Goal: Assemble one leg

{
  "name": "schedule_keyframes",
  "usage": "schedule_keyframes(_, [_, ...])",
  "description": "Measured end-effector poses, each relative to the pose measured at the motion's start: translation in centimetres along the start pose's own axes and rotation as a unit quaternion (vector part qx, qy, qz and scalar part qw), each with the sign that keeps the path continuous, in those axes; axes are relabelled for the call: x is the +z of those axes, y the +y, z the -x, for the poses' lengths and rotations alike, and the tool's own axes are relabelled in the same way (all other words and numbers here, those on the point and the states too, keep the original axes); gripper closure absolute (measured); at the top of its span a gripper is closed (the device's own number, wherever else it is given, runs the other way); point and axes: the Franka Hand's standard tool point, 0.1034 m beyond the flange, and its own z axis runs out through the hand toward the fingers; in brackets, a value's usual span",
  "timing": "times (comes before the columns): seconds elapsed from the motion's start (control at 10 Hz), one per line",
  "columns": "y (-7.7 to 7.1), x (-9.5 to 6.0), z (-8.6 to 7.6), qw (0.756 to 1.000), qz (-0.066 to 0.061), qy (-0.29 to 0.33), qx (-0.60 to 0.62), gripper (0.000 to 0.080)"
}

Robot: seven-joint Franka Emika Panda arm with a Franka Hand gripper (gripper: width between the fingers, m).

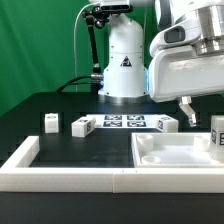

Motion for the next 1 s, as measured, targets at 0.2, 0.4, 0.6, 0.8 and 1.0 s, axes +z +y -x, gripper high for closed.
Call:
schedule_keyframes(0.2, [0.0,0.0,0.0,1.0,0.0,0.0,0.0,0.015])
schedule_keyframes(0.4, [-0.2,0.0,-0.2,1.0,-0.004,-0.024,0.005,0.015])
schedule_keyframes(0.6, [-0.1,0.6,0.6,0.998,-0.008,-0.063,0.008,0.015])
schedule_keyframes(0.8, [-0.3,0.8,0.7,0.99,-0.018,-0.139,0.01,0.015])
schedule_keyframes(1.0, [-0.5,1.1,0.2,0.99,-0.018,-0.141,0.019,0.015])
